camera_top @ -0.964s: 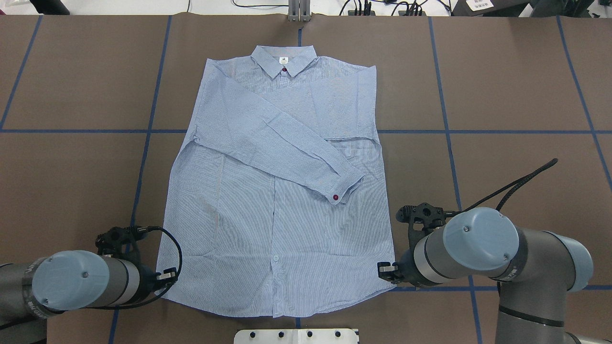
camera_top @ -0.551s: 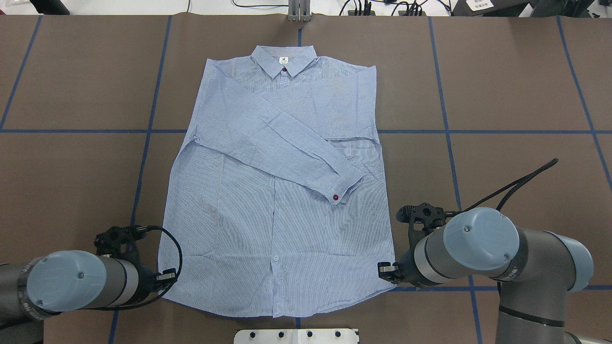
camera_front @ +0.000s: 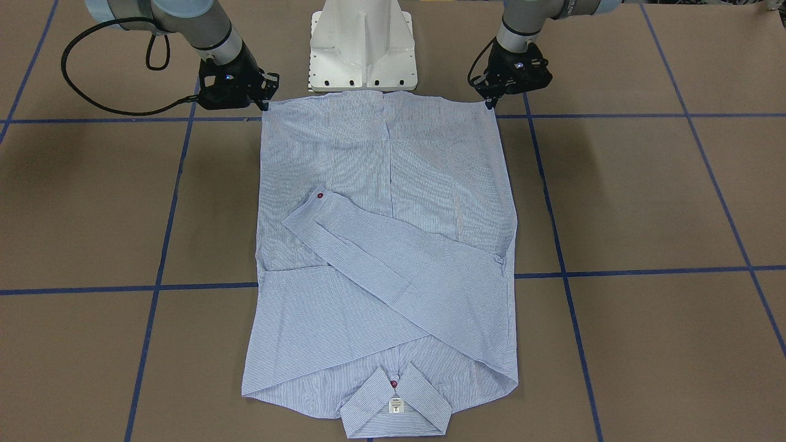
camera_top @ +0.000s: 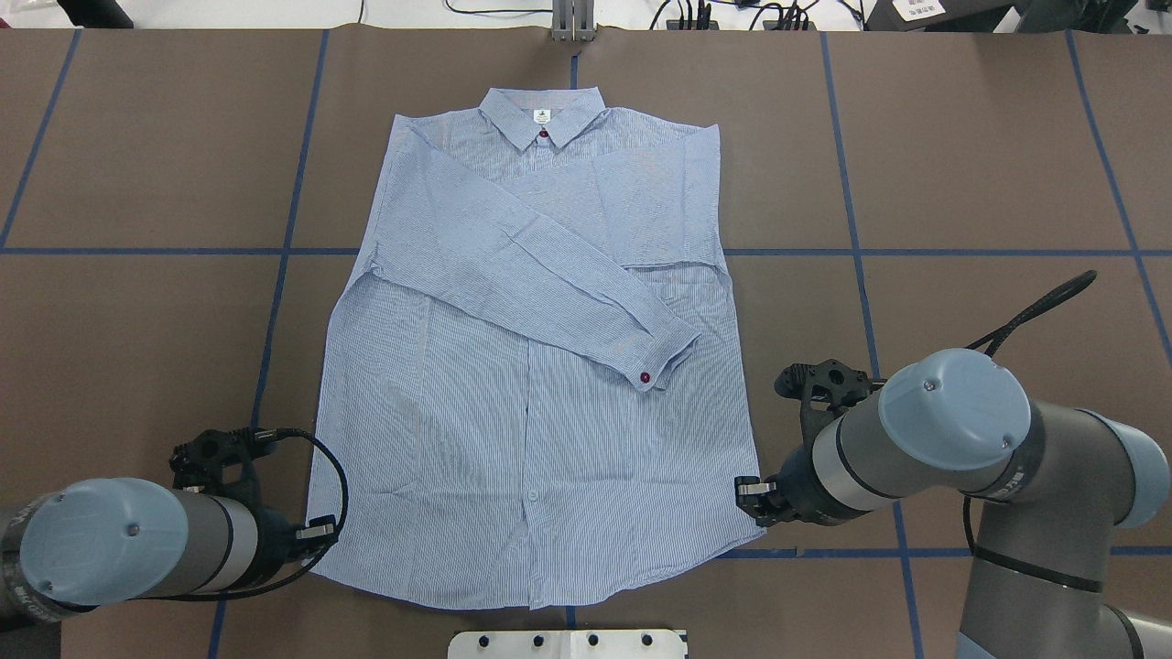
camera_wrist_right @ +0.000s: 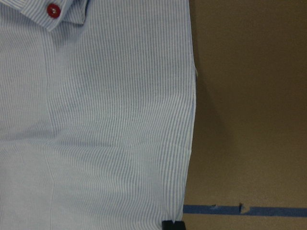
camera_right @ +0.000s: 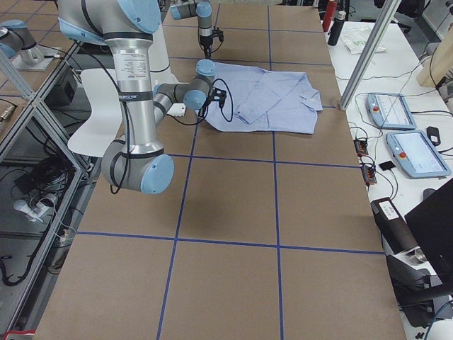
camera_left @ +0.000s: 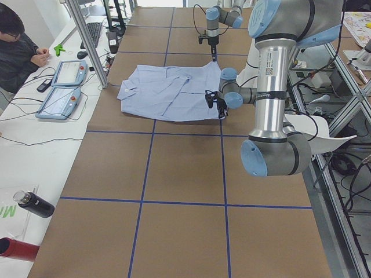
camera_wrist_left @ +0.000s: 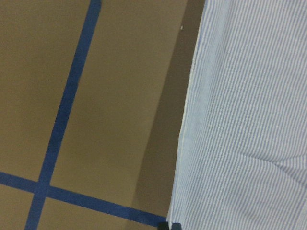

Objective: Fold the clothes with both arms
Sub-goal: 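Lift the hem with both grippers and fold it toward the collar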

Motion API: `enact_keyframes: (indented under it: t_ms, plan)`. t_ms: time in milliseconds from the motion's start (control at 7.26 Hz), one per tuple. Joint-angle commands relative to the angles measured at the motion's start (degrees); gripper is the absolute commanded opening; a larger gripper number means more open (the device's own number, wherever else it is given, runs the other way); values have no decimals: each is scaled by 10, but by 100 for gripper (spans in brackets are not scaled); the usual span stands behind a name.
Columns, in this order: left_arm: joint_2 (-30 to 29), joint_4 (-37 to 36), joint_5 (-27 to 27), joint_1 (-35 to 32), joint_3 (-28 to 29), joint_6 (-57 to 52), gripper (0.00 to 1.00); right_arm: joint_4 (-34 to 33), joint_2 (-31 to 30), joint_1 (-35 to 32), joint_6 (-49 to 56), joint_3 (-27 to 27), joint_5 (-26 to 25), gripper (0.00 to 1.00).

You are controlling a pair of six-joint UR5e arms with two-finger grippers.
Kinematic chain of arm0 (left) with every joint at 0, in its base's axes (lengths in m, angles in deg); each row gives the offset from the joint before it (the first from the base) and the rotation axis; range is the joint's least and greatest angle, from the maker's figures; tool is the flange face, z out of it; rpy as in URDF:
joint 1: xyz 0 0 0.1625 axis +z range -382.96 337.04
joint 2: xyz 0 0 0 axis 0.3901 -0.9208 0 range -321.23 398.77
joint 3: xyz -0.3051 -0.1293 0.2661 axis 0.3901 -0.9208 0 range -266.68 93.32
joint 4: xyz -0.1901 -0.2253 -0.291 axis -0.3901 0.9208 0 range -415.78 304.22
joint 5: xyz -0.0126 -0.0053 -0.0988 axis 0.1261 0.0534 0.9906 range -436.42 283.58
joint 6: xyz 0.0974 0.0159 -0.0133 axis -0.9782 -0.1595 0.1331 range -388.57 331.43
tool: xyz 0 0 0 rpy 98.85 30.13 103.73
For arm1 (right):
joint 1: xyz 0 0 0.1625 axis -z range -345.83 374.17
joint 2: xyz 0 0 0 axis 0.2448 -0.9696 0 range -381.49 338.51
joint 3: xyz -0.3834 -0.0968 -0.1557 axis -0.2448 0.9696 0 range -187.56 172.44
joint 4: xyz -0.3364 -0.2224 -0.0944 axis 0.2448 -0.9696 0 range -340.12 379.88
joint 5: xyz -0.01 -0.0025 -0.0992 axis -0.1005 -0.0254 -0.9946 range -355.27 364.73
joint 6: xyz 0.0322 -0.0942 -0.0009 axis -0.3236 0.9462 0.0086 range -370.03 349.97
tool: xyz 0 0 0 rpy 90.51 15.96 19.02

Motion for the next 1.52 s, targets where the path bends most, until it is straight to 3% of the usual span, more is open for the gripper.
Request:
enact_keyframes:
  t_ms: [0,275,826,1102,1377]
  plan:
    - [-2,-3,21,4,-41,1,0,0,-4,-11,0,-25,32,0]
    - [-18,-9,57,7,-62,1,0,2,-16,-10,0,-44,63,0]
    - [-20,-21,60,23,-73,-17,0,4,-30,-33,11,-50,89,0]
    - [-29,-22,64,-44,-67,-92,0,5,-22,-81,57,-14,91,0]
    - [-75,-22,96,-110,-31,-128,0,4,34,-113,67,37,92,0]
